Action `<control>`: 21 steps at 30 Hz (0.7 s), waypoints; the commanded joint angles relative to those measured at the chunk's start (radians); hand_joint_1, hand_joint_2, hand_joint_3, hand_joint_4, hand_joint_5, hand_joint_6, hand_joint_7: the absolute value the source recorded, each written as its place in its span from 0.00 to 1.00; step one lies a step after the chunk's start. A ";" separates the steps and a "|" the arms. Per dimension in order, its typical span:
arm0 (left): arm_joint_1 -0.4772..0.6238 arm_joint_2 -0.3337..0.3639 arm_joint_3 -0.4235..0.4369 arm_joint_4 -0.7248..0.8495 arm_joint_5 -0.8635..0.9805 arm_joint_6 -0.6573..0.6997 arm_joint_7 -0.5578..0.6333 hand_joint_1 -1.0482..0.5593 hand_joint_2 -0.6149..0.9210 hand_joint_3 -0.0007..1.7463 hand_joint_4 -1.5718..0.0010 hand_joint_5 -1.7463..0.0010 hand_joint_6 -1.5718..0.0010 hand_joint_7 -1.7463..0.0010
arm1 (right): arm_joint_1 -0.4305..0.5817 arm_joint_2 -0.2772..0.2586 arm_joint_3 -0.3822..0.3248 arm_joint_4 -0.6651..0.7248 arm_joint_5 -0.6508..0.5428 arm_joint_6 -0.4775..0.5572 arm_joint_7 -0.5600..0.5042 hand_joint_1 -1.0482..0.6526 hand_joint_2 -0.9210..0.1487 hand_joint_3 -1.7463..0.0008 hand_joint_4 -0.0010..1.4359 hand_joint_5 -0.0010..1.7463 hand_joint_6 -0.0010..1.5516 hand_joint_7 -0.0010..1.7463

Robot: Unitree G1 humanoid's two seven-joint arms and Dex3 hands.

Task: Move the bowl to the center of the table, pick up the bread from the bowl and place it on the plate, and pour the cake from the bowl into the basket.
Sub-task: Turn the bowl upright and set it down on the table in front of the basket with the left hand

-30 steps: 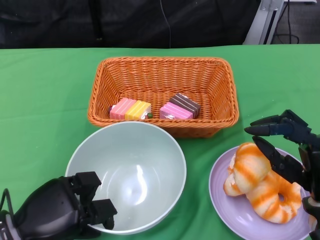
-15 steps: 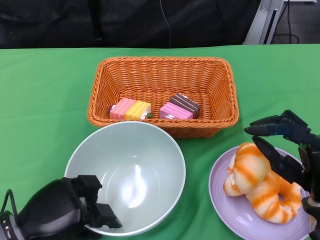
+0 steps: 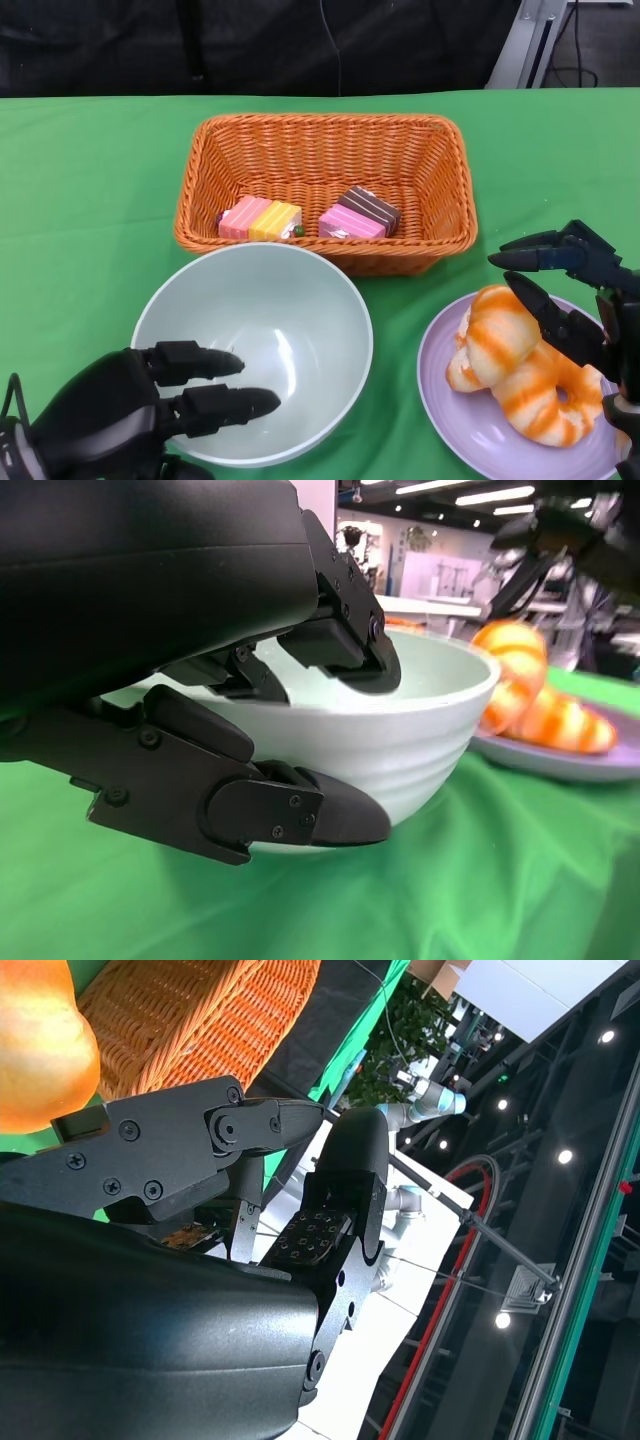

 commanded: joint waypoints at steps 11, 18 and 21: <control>0.015 0.011 0.114 -0.012 -0.091 -0.196 -0.049 0.05 1.00 0.31 0.77 1.00 0.79 1.00 | 0.002 -0.008 -0.004 0.009 -0.005 0.004 -0.009 0.44 0.00 0.86 0.54 0.60 0.52 0.39; 0.033 -0.035 0.175 0.026 -0.342 -0.291 -0.207 0.07 1.00 0.25 0.71 0.98 0.75 0.99 | 0.004 -0.006 -0.002 0.005 -0.005 0.013 -0.011 0.44 0.00 0.86 0.54 0.60 0.52 0.39; 0.029 -0.077 0.177 0.066 -0.521 -0.304 -0.314 0.12 1.00 0.23 0.67 0.97 0.73 0.98 | 0.004 -0.006 -0.001 0.005 0.000 0.011 -0.009 0.44 0.00 0.86 0.54 0.60 0.52 0.39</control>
